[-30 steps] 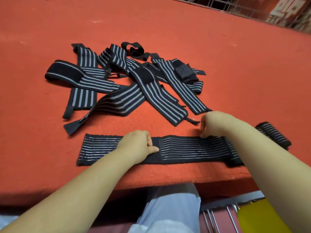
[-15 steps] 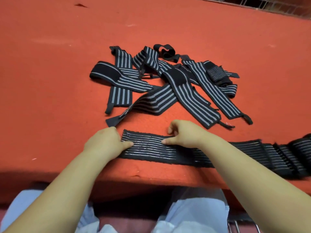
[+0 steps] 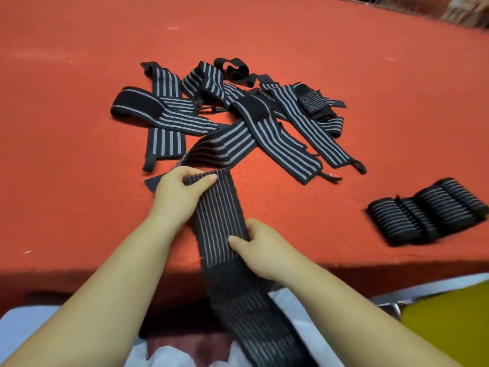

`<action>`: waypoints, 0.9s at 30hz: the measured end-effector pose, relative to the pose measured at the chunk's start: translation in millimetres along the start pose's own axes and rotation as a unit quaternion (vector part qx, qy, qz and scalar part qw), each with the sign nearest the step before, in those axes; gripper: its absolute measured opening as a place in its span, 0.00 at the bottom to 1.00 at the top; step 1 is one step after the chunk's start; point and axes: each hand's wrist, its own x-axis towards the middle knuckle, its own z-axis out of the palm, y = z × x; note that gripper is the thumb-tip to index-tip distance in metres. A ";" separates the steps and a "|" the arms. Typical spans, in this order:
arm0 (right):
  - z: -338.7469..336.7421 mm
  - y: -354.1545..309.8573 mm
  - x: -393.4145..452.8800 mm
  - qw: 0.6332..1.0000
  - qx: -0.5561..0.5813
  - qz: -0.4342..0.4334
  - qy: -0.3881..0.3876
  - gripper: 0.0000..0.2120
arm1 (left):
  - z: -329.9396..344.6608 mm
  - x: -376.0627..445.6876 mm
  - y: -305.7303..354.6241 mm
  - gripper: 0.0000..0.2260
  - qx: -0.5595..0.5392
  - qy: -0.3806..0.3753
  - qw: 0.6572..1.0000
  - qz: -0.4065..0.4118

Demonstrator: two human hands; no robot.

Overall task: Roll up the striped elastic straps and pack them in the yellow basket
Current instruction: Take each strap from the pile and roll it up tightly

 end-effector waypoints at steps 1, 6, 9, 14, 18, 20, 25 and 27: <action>3.7 0.7 -1.8 1.000 0.016 -0.001 -0.005 0.11 | 1.6 -2.1 0.2 0.05 -0.027 -0.011 1.000 -0.007; -0.3 0.1 4.4 0.986 0.138 -0.048 0.075 0.12 | 2.1 -9.6 1.1 0.02 -0.074 -0.080 0.994 -0.022; -5.5 -3.2 16.7 0.969 0.199 -0.095 0.116 0.10 | 2.4 -12.8 5.0 0.02 -0.091 -0.154 0.984 -0.020; -13.3 -4.5 32.6 0.940 0.283 -0.110 0.154 0.05 | 14.6 -11.2 12.7 0.03 -0.099 -0.159 0.982 0.014; -8.6 11.4 40.0 0.936 0.300 -0.083 0.161 0.06 | 22.7 -9.9 -2.0 0.06 -0.134 -0.190 0.972 -0.019; -6.9 17.7 39.1 0.932 0.315 -0.085 0.160 0.07 | 22.5 -10.5 -9.8 0.06 -0.148 -0.204 0.967 -0.016; -3.2 16.8 37.7 0.915 0.341 -0.097 0.193 0.17 | 21.4 -12.3 -18.2 0.10 -0.202 -0.182 0.962 0.004; -3.5 15.3 37.7 0.910 0.350 -0.099 0.199 0.22 | 22.0 -13.5 -21.5 0.10 -0.202 -0.183 0.962 0.014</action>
